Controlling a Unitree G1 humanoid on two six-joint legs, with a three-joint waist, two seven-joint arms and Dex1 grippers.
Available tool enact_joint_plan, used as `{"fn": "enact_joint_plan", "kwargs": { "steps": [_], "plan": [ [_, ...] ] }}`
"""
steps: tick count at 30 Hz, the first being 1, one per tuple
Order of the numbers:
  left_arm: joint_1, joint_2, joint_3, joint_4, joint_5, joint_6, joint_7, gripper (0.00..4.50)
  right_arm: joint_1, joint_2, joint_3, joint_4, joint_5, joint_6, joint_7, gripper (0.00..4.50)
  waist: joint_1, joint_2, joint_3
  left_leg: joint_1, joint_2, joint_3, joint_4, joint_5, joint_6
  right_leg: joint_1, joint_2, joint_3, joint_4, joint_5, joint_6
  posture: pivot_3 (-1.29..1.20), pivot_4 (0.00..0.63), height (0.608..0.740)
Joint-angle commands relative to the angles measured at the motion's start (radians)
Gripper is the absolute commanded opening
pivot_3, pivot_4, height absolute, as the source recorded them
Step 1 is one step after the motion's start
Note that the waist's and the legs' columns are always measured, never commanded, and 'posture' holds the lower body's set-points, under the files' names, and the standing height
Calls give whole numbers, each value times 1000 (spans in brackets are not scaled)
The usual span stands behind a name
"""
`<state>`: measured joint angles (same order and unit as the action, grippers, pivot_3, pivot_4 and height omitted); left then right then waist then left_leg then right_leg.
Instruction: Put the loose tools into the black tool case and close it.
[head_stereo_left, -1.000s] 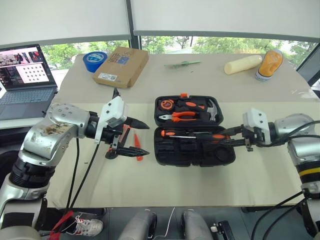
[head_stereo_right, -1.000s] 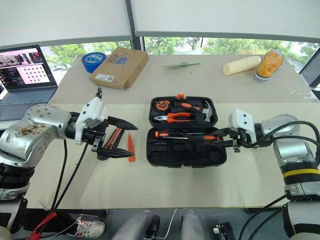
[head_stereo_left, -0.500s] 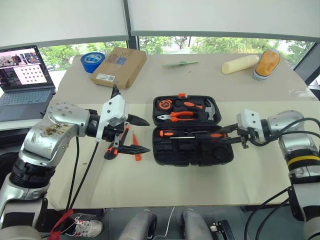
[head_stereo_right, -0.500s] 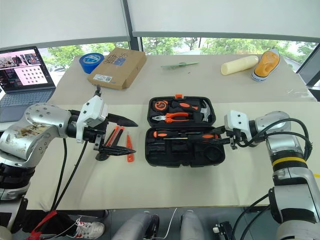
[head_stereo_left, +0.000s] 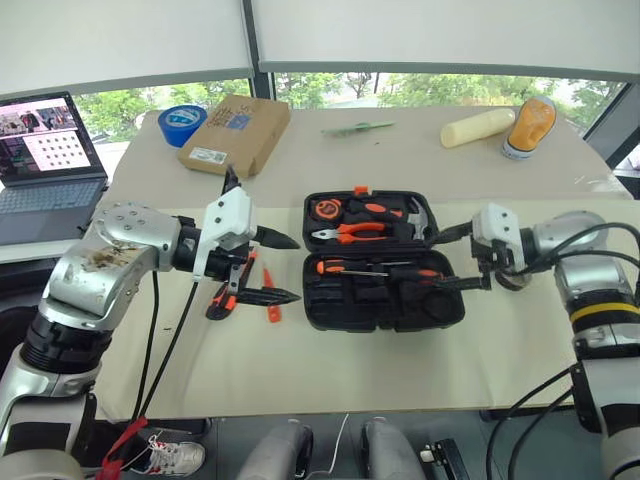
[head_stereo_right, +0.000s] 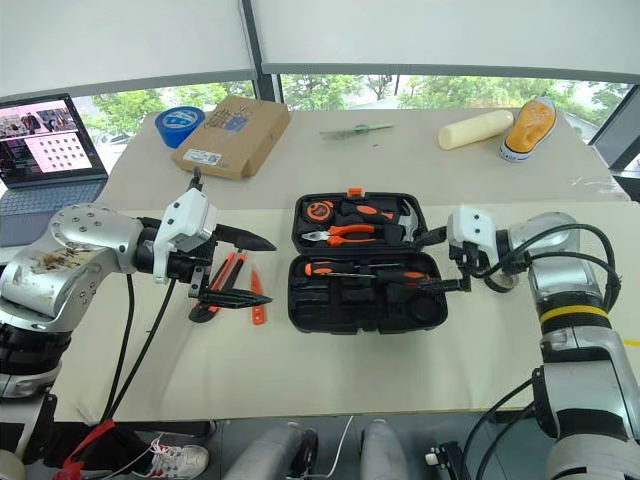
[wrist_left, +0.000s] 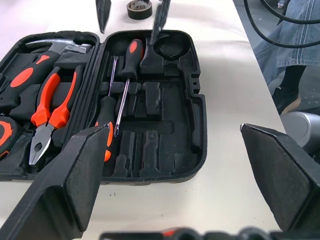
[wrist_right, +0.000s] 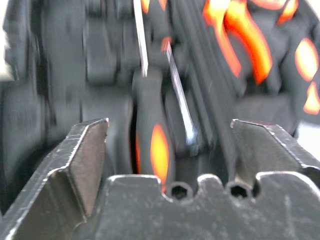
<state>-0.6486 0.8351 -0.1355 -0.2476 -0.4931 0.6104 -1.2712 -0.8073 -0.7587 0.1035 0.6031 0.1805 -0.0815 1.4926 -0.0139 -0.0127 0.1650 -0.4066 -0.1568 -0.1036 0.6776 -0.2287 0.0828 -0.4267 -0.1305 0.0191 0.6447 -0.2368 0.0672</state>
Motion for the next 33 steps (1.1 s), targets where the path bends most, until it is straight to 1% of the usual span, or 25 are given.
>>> {"fn": "enact_joint_plan", "kwargs": {
  "steps": [1, 2, 4, 6, 8, 10, 14, 21, 27, 31, 33],
  "plan": [
    [-18, -3, 7, -2, 12, -29, -1, 4500, 23, 17, -27, -137, 62, 138, -20, 3070, 1, 0, 0, 0, 0, 0, 0, 0, 0, 0, 0, 0, 0, 0, 0, 0, 150, 735],
    [-18, -5, 6, 2, 15, -32, -2, 4500, 32, 23, -23, -157, 64, 154, -26, 2849, 1, 0, 0, 0, 0, 0, 0, 0, 0, 0, 0, 0, 0, 0, 0, 0, 150, 735],
    [-17, -6, 5, 5, 19, -36, -3, 4500, 51, 29, -11, -186, 59, 170, -32, 2021, 2, 0, 0, 0, 0, 0, 0, 0, 0, 0, 0, 0, 0, 0, 0, 0, 150, 735],
    [-16, -9, 5, 9, 24, -39, -3, 4500, 68, 38, 7, -197, 40, 166, -36, 1419, 4, 0, 0, 0, -1, 0, 1, 0, 0, 0, 0, 0, 0, 0, 0, 0, 150, 735],
    [-12, -10, 5, 9, 27, -42, -2, 4500, 73, 40, 43, -175, -22, 138, -65, 648, 4, 0, 0, 0, -1, 0, 1, 0, 0, 0, 0, 0, 0, 0, 0, 0, 150, 735],
    [-9, -9, 3, 7, 28, -44, 0, 4500, 64, 50, 68, -125, -85, 69, -121, 56, 2, 0, 0, 0, -1, 0, 1, 0, 0, 0, 0, 0, 0, 0, 0, 0, 150, 735],
    [-9, -9, 3, 6, 32, -46, 2, 4500, 35, 77, 92, -51, -135, 74, -171, 56, -1, 0, 0, 0, 0, 0, 0, 0, 0, -1, 0, 0, 1, 0, 0, 0, 150, 735],
    [9, -4, 10, 4, 36, -54, 5, 4500, 53, 82, 112, -60, -151, 63, -139, 56, -1, 0, 0, 1, 0, 0, 1, 0, 0, 0, 0, 0, 1, 0, 0, 0, 150, 735],
    [15, -10, 7, 8, 41, -59, 13, 4500, 76, 74, 147, -59, -206, -37, -143, 56, -1, 0, 0, 1, 0, 0, 0, 0, -1, 0, 0, 0, 2, 0, 0, 0, 150, 735],
    [30, -6, 16, 18, 56, -56, 35, 4500, 56, 94, 113, -61, -187, -42, -182, 56, -2, 0, 0, 2, 0, 0, 0, 0, -1, 1, 0, 0, 1, 0, 0, 0, 150, 735],
    [87, 18, 68, -12, 45, -23, 72, 4500, 36, 88, 56, -99, -145, -27, -216, 56, -6, 0, 0, 2, 0, 0, 0, 0, -1, 1, 1, 0, 2, 0, 0, 0, 150, 735]
  ]
}}
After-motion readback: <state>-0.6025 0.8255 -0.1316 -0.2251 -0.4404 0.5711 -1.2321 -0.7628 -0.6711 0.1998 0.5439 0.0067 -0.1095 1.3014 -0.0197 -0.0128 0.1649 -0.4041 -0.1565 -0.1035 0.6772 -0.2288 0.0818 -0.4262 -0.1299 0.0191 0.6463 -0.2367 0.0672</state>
